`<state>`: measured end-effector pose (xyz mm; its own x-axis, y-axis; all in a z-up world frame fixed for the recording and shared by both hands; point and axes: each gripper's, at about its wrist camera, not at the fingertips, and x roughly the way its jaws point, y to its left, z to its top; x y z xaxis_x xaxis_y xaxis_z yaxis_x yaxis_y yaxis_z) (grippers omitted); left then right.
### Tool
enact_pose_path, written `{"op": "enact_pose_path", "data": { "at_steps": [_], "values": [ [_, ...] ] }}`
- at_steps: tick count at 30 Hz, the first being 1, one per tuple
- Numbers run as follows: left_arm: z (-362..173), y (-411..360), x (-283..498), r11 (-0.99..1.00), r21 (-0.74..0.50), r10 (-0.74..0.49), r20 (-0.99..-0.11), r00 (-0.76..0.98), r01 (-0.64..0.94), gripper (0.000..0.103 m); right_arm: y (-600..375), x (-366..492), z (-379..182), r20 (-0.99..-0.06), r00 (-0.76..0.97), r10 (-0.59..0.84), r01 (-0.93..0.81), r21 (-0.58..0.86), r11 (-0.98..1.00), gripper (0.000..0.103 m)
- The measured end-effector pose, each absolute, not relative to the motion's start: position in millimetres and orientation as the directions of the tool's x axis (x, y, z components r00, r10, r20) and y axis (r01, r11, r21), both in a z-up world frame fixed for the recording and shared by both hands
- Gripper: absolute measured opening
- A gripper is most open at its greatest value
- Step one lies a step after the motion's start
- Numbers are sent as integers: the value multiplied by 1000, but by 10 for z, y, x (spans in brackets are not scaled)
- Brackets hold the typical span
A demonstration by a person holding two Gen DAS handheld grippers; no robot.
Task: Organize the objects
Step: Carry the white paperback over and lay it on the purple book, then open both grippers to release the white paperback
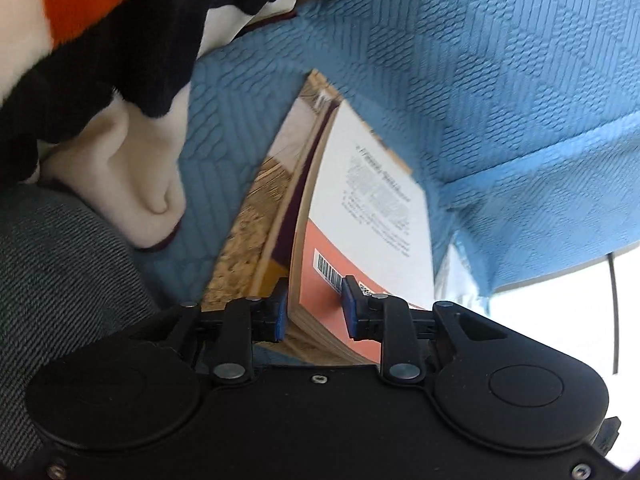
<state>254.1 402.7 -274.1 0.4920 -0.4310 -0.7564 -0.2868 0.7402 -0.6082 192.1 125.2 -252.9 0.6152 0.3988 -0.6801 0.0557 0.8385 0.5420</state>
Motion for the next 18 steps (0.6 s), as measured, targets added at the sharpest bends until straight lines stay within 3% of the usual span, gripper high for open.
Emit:
{"op": "enact_pose_path", "data": {
  "at_steps": [9,14,18],
  "values": [
    [-2759,3962,2559,776,-573,-412,-777,475,-265,29,1237,1947,-2645,-727,571,380,80,510,856,35],
    [-2660,3896,2545,809,-539,-387,-788,478,-235,61,1255,1968,-2579,-774,537,336,78,442,893,35],
    [-2565,3848,2517,845,-493,-355,-807,473,-208,68,1224,1925,-2470,-774,537,336,67,437,897,35]
  ]
}}
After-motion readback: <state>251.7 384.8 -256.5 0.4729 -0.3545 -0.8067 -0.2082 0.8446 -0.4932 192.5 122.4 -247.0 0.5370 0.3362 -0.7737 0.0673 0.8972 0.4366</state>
